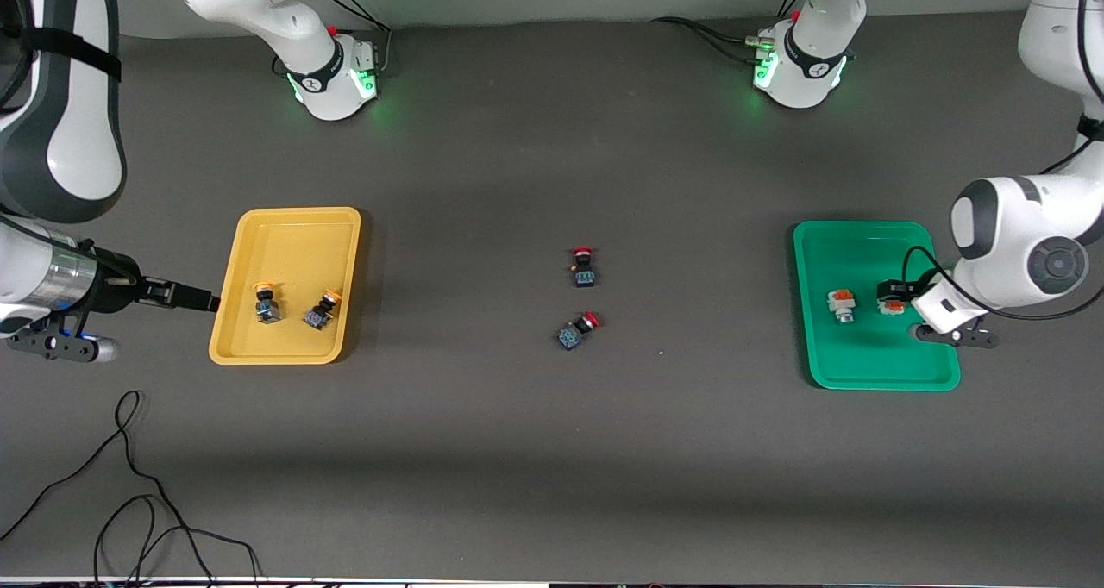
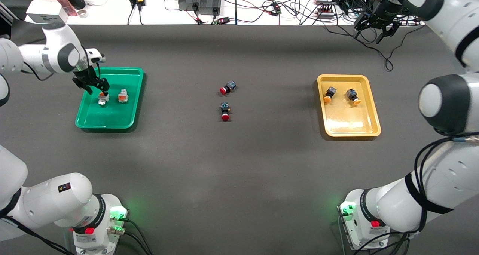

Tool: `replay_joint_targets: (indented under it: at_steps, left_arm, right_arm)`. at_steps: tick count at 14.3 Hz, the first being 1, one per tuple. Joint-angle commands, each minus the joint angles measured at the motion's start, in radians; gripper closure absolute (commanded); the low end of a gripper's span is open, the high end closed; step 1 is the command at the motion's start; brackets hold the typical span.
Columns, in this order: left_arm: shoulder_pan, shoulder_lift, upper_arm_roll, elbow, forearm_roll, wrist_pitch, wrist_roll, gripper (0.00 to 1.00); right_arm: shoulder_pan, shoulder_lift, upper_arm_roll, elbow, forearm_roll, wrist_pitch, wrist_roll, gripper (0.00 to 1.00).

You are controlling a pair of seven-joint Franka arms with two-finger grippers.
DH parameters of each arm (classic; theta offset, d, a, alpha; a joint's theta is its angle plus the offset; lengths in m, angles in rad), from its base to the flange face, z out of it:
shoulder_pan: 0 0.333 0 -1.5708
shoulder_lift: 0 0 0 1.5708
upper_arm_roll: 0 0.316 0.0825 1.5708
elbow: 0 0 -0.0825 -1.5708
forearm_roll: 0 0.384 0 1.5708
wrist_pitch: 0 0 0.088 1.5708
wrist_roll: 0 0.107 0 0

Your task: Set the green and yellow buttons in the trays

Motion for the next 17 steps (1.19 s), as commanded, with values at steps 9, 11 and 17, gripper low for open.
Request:
replay_joint_targets:
  at_steps: [9, 11, 17]
  left_arm:
    - [-0.013, -0.172, -0.06, 0.499, -0.105, -0.703, 0.04, 0.01]
    - [-0.024, -0.229, -0.087, 0.488, -0.108, -0.726, 0.037, 0.01]
    - [-0.167, -0.393, -0.004, 0.399, -0.184, -0.716, 0.001, 0.01]
  right_arm:
    - [-0.338, -0.274, 0.494, -0.108, -0.122, -0.082, 0.018, 0.0]
    - [-0.26, -0.24, 0.385, -0.029, -0.112, -0.131, 0.021, 0.0]
    - [-0.14, -0.208, 0.245, 0.004, -0.112, -0.125, 0.001, 0.0]
